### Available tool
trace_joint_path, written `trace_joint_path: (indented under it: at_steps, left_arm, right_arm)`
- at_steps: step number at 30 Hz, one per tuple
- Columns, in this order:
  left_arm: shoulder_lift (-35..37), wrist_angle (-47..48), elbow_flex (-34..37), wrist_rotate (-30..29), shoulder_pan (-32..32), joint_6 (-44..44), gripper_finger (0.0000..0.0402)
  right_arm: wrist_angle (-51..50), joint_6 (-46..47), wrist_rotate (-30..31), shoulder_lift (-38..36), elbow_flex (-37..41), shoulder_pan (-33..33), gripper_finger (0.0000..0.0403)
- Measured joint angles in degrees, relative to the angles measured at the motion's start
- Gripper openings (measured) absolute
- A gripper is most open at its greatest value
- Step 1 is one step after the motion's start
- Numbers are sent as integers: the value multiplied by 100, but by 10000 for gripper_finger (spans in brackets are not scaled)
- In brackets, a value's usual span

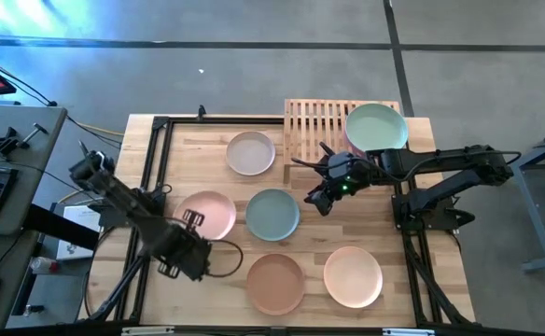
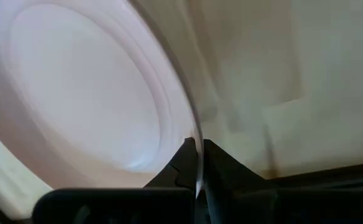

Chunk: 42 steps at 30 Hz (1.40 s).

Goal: Place and stack plates onto a shelf
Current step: Stack the light brown plate on the green plate on the shelf

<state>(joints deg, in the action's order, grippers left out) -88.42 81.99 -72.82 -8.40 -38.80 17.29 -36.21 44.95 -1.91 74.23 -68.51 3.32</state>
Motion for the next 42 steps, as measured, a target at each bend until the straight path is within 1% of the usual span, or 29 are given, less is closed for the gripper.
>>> trace_joint_path:
  at_steps: [4,8,15,21,25,28,31,35,38,42]
  left_arm:
    - [184,202,0,-275,341,-659,0]
    - [257,323,0,-655,656,-1396,0]
    - [264,401,0,-1557,1205,-2460,0]
    - [264,394,0,-2198,1659,-3606,0]
    - [264,332,0,-2628,1972,-4386,0]
    - [265,207,0,-2832,2222,-4785,0]
    - [348,10,-1,-2827,2479,-5112,0]
    - [572,-358,-2,-2826,2814,-5487,0]
    - [758,-684,-2,-2822,3045,-5792,0]
    - [973,-995,-2,-2834,3276,-6453,0]
  right_arm:
    - [438,-24,120,0,0,-97,129]
    - [1143,-327,299,-2,0,-184,129]
    - [2244,-1020,175,-1,0,-398,129]
    - [3075,-1120,89,-2,0,-733,129]
    - [3608,-1662,86,0,0,-938,129]
    - [3968,-1794,83,-2,0,-1115,129]
    - [3970,-1863,84,0,-119,-1296,129]
    - [3738,-2323,184,0,-507,-1475,129]
    - [3251,-2498,330,3,-854,-1617,129]
    - [2519,-2588,537,1,-1307,-1800,129]
